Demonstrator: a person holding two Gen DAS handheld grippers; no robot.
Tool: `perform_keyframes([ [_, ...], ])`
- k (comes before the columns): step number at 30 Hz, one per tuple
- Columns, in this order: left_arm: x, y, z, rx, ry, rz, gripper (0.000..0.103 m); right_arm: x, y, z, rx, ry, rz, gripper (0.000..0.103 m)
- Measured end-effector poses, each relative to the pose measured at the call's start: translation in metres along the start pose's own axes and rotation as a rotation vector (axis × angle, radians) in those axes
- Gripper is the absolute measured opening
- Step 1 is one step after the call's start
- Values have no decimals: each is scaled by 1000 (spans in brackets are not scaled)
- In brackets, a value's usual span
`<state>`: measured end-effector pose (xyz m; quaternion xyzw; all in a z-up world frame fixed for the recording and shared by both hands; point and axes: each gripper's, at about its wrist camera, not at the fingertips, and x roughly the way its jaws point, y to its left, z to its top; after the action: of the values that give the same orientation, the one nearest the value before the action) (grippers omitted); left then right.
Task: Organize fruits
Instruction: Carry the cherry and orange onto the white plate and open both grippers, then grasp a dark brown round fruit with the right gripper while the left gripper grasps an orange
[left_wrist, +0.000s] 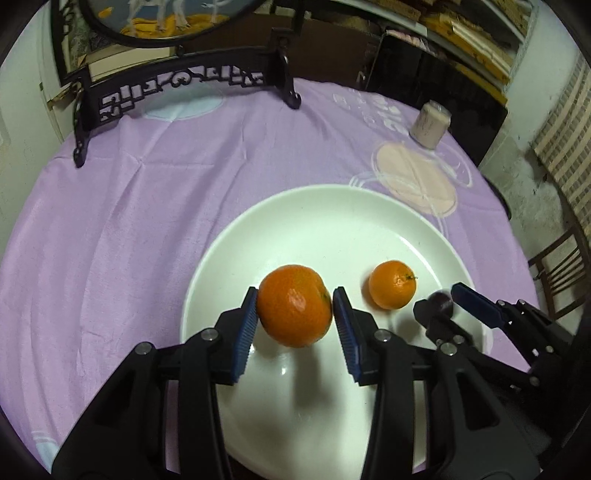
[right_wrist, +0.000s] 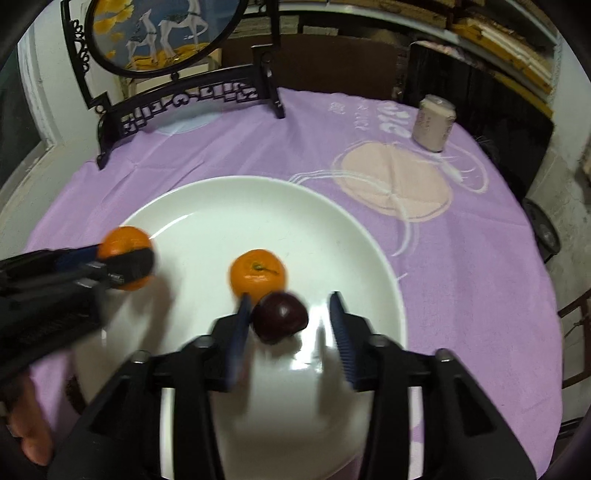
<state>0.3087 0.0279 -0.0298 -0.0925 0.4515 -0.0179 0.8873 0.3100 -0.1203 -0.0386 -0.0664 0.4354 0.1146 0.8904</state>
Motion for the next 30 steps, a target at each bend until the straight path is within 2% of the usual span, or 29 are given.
perform_keyframes([
  [4, -43, 5, -14, 0, -104, 7, 65, -22, -3, -18, -10, -43, -26, 45],
  [7, -81, 9, -46, 38, -166, 30, 65, -50, -5, -39, -7, -77, -14, 45],
  [11, -117, 20, -103, 61, -200, 14, 67, -97, -1, -89, -25, -136, 16, 47],
  [18, -136, 25, -183, 131, -136, -31, 72, -133, 4, -160, -62, -97, 36, 51],
  [20, -138, 23, -198, 154, -123, -33, 79, -137, 5, -176, -67, -73, 45, 51],
  [23, -138, 20, -210, 165, -112, -31, 80, -137, 5, -194, -58, -35, 55, 51],
  [30, -135, 17, -222, 183, -82, -44, 80, -133, 12, -208, -79, 17, 69, 51],
])
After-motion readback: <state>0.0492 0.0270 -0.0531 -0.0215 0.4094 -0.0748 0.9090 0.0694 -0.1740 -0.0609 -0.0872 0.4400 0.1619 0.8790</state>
